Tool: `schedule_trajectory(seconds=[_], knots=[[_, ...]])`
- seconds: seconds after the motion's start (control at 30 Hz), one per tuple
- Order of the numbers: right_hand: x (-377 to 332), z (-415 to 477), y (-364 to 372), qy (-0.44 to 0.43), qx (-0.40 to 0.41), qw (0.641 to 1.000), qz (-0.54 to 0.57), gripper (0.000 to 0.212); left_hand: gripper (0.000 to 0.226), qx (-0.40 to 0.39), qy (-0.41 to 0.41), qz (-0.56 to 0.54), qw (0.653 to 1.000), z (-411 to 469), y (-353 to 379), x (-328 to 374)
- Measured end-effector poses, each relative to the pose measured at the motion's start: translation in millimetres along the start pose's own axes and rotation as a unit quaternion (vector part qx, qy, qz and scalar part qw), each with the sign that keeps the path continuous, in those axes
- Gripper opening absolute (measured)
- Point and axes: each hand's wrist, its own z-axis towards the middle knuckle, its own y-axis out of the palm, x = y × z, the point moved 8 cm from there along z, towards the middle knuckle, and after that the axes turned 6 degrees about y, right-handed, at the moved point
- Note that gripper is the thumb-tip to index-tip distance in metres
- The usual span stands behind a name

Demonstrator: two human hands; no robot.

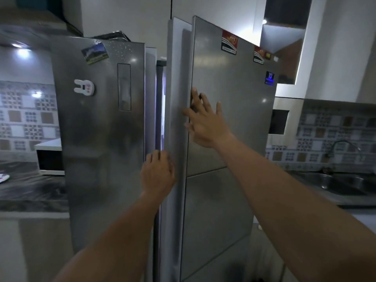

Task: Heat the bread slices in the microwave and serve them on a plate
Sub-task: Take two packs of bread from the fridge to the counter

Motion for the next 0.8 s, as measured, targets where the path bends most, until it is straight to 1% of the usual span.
schedule_trajectory(seconds=[0.03,0.07,0.13,0.2,0.27,0.33,0.4,0.47,0.57,0.63,0.67,0.8], knots=[[2,-8,-6,0.009,0.013,1.000,0.004,0.042,0.024,0.013,0.000,-0.018,1.000,-2,-4,2],[4,-16,-12,0.018,0.024,1.000,0.008,0.041,0.039,0.006,0.005,-0.042,0.999,-3,-4,6],[7,-31,-22,0.041,0.036,0.998,0.022,0.041,0.065,-0.037,0.025,-0.101,0.994,-5,-1,14],[10,-43,-32,0.061,0.044,0.997,0.027,0.040,0.074,-0.086,0.056,-0.143,0.984,-11,7,26],[15,-55,-44,0.094,0.064,0.993,0.040,0.042,0.074,-0.100,0.048,-0.187,0.976,-18,8,36],[20,-67,-58,0.126,0.091,0.985,0.069,0.048,0.072,-0.082,0.032,-0.222,0.971,-25,1,48],[22,-80,-70,0.145,0.118,0.979,0.080,0.055,0.073,-0.068,0.057,-0.230,0.969,-32,-8,65],[22,-94,-78,0.163,0.133,0.975,0.069,0.063,0.070,-0.060,0.103,-0.229,0.966,-36,-17,80],[24,-114,-84,0.188,0.137,0.972,0.033,0.071,0.055,-0.022,0.153,-0.225,0.962,-40,-33,97],[30,-128,-88,0.204,0.141,0.968,0.019,0.074,0.048,0.005,0.163,-0.229,0.960,-39,-41,105],[33,-134,-90,0.211,0.137,0.968,0.014,0.076,0.047,0.007,0.160,-0.228,0.961,-37,-41,107],[45,-154,-96,0.231,0.115,0.966,-0.006,0.080,0.054,-0.033,0.132,-0.227,0.964,-26,-27,107]])
